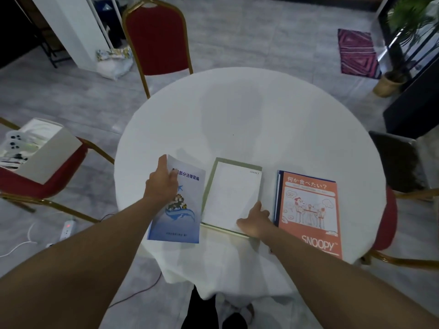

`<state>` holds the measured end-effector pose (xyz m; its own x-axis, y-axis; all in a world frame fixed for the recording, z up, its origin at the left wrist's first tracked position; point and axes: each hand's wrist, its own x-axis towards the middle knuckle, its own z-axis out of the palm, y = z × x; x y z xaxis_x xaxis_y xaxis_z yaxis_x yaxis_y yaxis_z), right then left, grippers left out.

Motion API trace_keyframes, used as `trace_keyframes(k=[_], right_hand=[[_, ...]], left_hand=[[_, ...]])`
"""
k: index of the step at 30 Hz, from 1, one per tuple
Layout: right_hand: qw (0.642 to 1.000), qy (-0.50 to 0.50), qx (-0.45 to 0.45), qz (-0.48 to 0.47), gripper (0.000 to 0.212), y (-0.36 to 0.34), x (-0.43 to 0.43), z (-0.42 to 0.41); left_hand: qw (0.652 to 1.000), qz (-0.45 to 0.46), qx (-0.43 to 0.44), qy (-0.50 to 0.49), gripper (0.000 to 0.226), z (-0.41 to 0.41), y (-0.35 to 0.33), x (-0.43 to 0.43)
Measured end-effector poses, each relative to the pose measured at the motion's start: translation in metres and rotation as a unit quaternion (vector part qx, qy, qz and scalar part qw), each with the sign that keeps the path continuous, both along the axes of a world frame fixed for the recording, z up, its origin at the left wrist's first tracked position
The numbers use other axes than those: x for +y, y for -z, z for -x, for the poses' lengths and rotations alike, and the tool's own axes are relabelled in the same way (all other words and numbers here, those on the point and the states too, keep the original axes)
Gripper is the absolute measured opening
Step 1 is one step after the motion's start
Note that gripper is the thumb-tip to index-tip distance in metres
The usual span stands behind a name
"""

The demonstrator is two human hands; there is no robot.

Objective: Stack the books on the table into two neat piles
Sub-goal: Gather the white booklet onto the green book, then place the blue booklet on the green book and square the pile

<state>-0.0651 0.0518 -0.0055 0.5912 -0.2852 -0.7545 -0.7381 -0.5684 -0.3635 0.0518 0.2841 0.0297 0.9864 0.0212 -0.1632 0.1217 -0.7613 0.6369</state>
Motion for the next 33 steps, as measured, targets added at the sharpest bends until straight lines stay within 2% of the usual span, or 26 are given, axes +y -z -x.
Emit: trace_keyframes(k=[5,7,9,12,15,16,17,19,22,25,33], right_hand=[[0.998,-0.043,0.010,0.051,0.085,-0.004,-0.007,-0.004],[0.995,-0.027,-0.032,0.086,0.076,-0.006,-0.012,-0.006],[0.989,0.005,-0.113,0.094,0.060,-0.006,-0.016,-0.010],[0.981,0.078,-0.169,-0.059,0.032,-0.007,-0.019,-0.021],[0.930,0.224,-0.132,-0.258,0.028,-0.011,-0.023,-0.031],[0.913,0.247,-0.119,-0.301,0.026,-0.010,-0.025,-0.033],[0.911,0.242,-0.114,-0.315,0.025,-0.009,-0.027,-0.035],[0.925,0.214,-0.127,-0.288,0.024,-0.005,-0.032,-0.037],[0.937,0.217,-0.149,-0.230,0.032,0.001,-0.042,-0.039],[0.943,0.219,-0.152,-0.200,0.027,0.009,-0.048,-0.038],[0.964,0.192,-0.153,-0.102,0.022,0.022,-0.049,-0.042]], left_hand=[[0.997,0.076,-0.022,0.021,0.033,-0.002,-0.004,-0.005],[0.993,0.107,-0.030,0.034,0.029,-0.004,-0.006,-0.012],[0.989,0.140,-0.025,0.044,0.025,-0.006,-0.008,-0.022],[0.980,0.191,-0.003,0.056,0.026,-0.008,-0.009,-0.042],[0.974,0.215,0.027,0.069,0.021,-0.010,-0.003,-0.062],[0.973,0.215,0.036,0.076,0.019,-0.011,-0.001,-0.068],[0.973,0.212,0.045,0.084,0.019,-0.011,0.002,-0.074],[0.975,0.193,0.068,0.090,0.026,-0.014,0.008,-0.085],[0.981,0.119,0.124,0.089,0.039,-0.024,0.018,-0.099],[0.975,0.060,0.166,0.133,0.041,-0.031,0.025,-0.109],[0.958,-0.136,0.142,0.209,0.064,-0.032,0.046,-0.116]])
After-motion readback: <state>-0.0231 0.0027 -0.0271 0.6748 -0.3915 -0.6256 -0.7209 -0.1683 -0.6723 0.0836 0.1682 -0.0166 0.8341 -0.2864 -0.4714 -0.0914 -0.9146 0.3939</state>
